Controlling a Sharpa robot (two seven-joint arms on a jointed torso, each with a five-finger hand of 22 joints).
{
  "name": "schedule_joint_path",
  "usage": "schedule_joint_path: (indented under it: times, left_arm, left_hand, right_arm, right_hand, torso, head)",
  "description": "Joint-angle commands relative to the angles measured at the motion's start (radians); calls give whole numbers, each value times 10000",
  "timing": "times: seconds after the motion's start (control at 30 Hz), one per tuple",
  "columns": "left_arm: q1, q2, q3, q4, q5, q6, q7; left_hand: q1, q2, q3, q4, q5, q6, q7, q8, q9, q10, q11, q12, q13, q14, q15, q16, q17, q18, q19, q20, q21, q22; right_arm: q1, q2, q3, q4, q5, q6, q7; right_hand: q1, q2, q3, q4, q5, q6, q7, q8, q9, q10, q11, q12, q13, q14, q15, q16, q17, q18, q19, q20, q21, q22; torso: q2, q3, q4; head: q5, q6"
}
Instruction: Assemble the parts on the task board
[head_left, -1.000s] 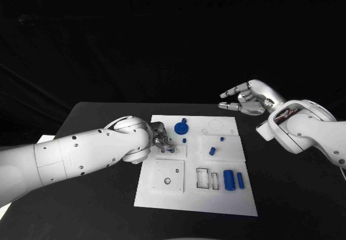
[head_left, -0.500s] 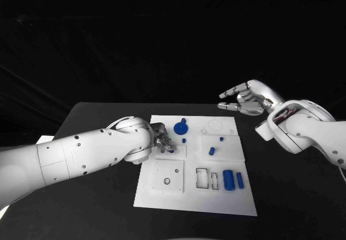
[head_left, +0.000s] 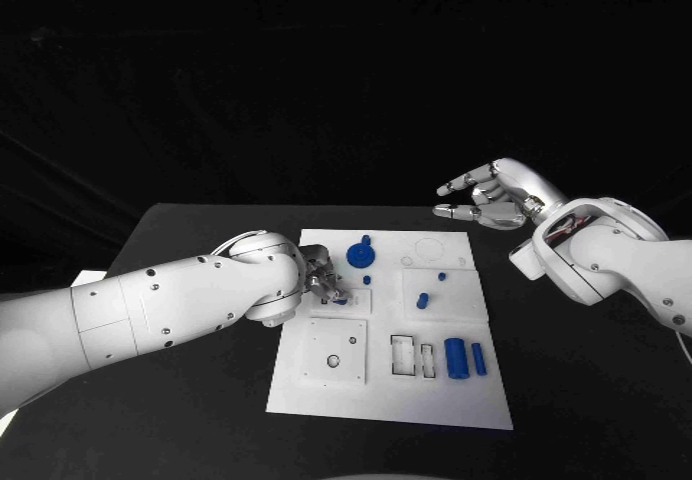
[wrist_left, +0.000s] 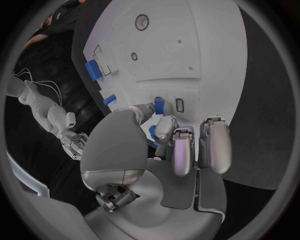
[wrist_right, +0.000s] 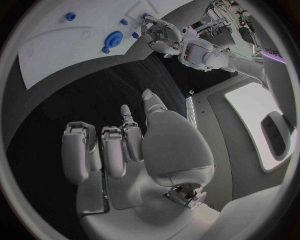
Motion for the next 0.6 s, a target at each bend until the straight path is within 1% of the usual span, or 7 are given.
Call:
schedule_joint_path:
  times: [0.03,0.2,0.4,0.6]
  left_arm:
    - [-21,12,-18,-37,278,492,5]
    - [-20,36,-17,-94,343,492,10]
    - [-19,107,-16,-175,376,475,10]
    - [-18,210,-15,-296,451,476,7]
  left_hand:
    - [-92,-82,1445,-1366,74,276,-184,72,39,97,1,76,27,1034,-47,30,2629,-198,320,-51,50,152]
    - [-181,-199,1439,-1408,102,347,-211,96,71,139,-16,108,66,1034,-55,30,2629,-203,326,-59,66,183]
    - [-305,-253,1381,-1388,92,426,-243,108,99,180,-35,141,105,1034,-67,30,2629,-208,332,-68,81,214]
    - [-413,-246,1323,-1348,87,474,-267,101,117,199,-52,150,116,1034,-82,30,2629,-209,334,-80,85,225]
  right_arm:
    - [-7,6,1,16,-81,310,89]
    - [-7,6,0,24,-66,366,92]
    - [-7,-2,0,31,-61,383,85]
    - [-7,0,0,35,-46,419,67]
  right_hand:
    - [49,-7,-66,-18,51,-6,-24,59,17,-41,20,-61,1305,862,-6,-53,1886,145,-58,-19,-45,-16]
    - [48,-7,-66,-17,52,-6,-24,59,17,-43,20,-64,1303,862,-6,-54,1884,146,-59,-19,-47,-18]
    - [48,-7,-66,-17,52,-6,-24,59,17,-43,20,-64,1303,862,-6,-54,1884,146,-59,-19,-47,-18]
    - [47,4,-72,-11,60,-5,-25,59,17,-48,20,-74,1296,859,-6,-62,1872,150,-67,-19,-57,-38]
  torso:
    - [-4,3,1]
    - [-4,0,9]
    - [4,3,-1]
    - [5,-1,-8]
  head:
    - [-5,-9]
    - [17,-19]
    - [25,-23]
    - [25,-34]
